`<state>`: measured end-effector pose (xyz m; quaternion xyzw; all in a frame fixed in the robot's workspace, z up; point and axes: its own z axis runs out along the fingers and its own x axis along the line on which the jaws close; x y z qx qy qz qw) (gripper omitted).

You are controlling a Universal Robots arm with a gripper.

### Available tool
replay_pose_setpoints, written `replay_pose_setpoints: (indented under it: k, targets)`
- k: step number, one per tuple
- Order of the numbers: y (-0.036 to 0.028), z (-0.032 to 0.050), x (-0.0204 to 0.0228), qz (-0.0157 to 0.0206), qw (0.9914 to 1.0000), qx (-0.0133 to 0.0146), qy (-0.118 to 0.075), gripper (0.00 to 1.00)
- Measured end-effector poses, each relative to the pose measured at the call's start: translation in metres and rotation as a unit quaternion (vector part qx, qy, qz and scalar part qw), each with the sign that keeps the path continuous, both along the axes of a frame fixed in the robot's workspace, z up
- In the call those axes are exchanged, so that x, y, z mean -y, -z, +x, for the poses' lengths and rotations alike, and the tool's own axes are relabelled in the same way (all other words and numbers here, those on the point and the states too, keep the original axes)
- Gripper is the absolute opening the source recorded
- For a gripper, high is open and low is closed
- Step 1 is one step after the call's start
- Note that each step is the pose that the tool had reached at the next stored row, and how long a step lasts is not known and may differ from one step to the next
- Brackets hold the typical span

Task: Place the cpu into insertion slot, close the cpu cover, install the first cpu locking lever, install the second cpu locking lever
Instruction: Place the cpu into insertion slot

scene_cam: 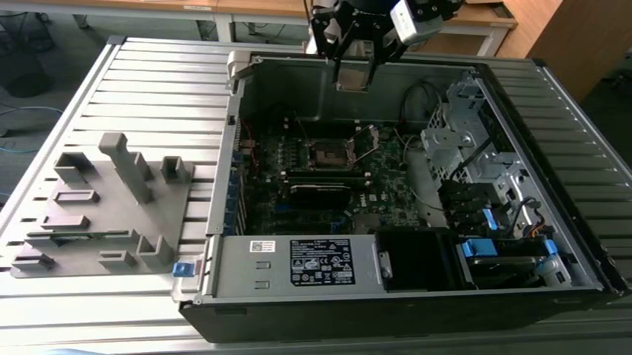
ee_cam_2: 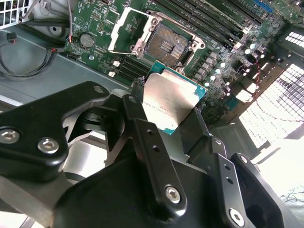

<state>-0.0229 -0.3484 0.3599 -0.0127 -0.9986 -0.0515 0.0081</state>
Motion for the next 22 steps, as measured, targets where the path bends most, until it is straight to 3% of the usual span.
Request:
replay_pose_setpoints:
  k: [6,15,22]
  targets:
    - [0.0023,-0.0016,0.0,0.0001,1.0,0.0031,-0.001,0.54]
    - [0.0112,-0.0065,0.0,0.0002,0.99993,0.0109,-0.005,0.54]
    - [0.0186,-0.0092,0.0,0.0002,0.99985,0.0144,-0.009,0.54]
